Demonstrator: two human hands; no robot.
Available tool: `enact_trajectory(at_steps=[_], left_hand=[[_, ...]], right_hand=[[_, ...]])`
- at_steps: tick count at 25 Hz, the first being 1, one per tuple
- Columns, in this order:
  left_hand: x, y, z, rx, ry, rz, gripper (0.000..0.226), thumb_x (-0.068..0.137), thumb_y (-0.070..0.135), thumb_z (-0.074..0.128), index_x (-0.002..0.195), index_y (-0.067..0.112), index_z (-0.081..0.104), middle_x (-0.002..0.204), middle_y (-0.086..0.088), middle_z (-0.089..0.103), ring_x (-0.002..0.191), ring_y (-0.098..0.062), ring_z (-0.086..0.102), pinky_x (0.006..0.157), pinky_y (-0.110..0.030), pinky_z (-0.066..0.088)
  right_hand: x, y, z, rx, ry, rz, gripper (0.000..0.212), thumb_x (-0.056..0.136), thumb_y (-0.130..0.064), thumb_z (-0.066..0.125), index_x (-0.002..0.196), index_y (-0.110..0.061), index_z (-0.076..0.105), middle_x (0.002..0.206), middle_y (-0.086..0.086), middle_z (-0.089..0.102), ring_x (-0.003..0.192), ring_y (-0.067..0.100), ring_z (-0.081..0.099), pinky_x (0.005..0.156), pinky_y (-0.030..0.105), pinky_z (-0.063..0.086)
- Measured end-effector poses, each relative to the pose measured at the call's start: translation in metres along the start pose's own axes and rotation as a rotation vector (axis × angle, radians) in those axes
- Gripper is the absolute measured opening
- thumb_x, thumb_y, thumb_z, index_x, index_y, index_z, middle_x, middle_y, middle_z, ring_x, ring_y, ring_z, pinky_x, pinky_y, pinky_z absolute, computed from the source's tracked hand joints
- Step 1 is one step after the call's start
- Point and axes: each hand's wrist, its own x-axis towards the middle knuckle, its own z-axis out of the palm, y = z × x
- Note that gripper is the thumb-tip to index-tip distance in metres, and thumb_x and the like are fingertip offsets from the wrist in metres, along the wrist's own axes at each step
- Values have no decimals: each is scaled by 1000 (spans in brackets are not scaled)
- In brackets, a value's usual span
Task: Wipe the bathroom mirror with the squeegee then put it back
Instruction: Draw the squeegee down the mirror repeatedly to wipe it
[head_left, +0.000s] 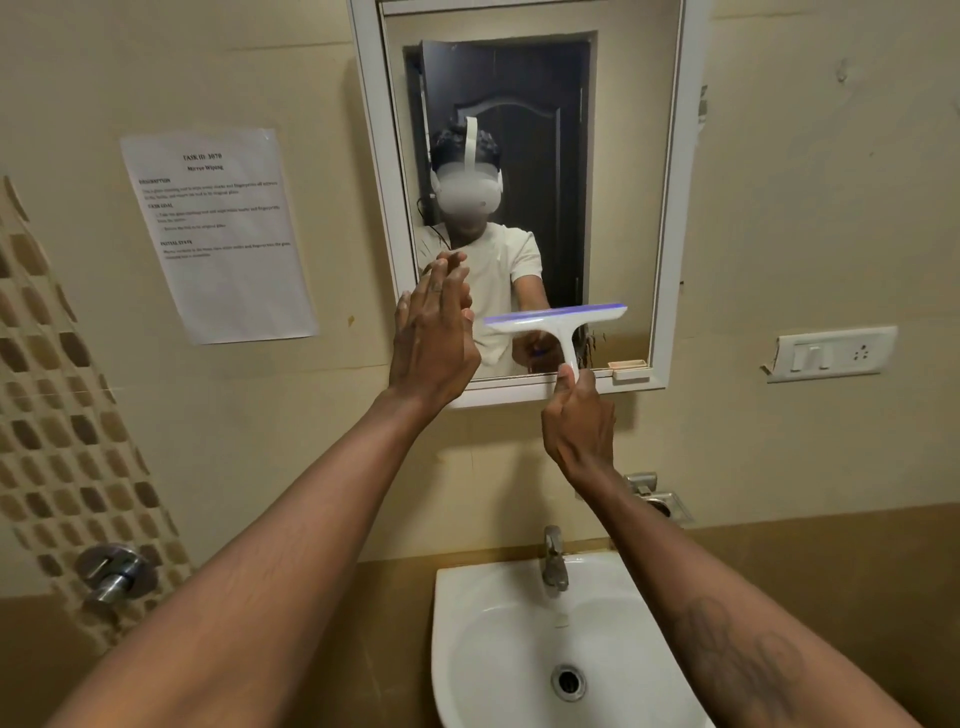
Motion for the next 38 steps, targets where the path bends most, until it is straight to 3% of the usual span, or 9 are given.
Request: enact_trajectory(at_steps=[3,7,11,15,21,25,27,31,38], left_hand=[[15,7,-7,4,27,10,54,102,14,52,154,16,39,169,-6,35,158,-26,32,127,-58,29],[36,21,-15,-6,76,54,53,102,16,53,153,15,40,168,-9,37,157,-29,33,129,-58,26],[52,36,-16,-11,99,70,54,103,18,54,155,12,38,169,-11,34,158,-31,31,130,-57,24],[66,46,-6,10,85,66,57,106,25,51,158,11,34,170,-9,32,158,-29,30,130,-53,24],[69,53,13,-22,106,113,53,102,18,56,153,14,40,168,-10,37,157,-31,35,128,-57,28],[64,52,24,-33,106,114,54,101,15,56,152,12,42,166,-12,39,155,-32,37,127,-59,30],[61,50,28,-27,102,115,54,100,15,56,152,13,42,167,-11,38,155,-32,37,128,-58,28],[53,47,35,-37,84,103,55,101,14,57,154,13,42,167,-12,38,157,-32,35,130,-56,26],[41,44,40,-46,59,100,55,100,11,55,154,13,44,168,-9,38,158,-28,32,127,-58,28]], right_hand=[[40,-26,-15,20,111,-35,36,110,-40,35,95,-13,54,68,-3,51,53,4,43,46,25,25],[99,-53,-37,44,178,-51,42,108,-47,30,100,-14,55,75,-1,59,62,18,56,53,30,40],[139,-72,-51,63,194,-91,33,109,-48,33,97,-21,47,72,-12,52,62,8,57,52,26,47],[156,-75,-54,57,186,-126,33,107,-49,36,97,-20,49,76,-4,56,62,9,57,52,24,46],[148,-61,-41,-76,119,-84,44,107,-53,41,108,-13,58,84,0,60,71,20,64,61,36,55],[127,-45,-32,0,101,-37,40,110,-47,37,108,-12,55,89,10,66,78,30,66,70,47,56],[119,-36,-28,7,112,-25,40,110,-44,34,107,-11,56,87,9,66,77,31,66,64,44,54],[102,-22,-23,6,174,-56,39,110,-39,35,104,-8,58,70,-5,50,61,19,50,49,26,27],[73,7,-13,30,113,-28,43,108,-41,32,101,-7,57,82,13,65,72,36,63,57,38,44]])
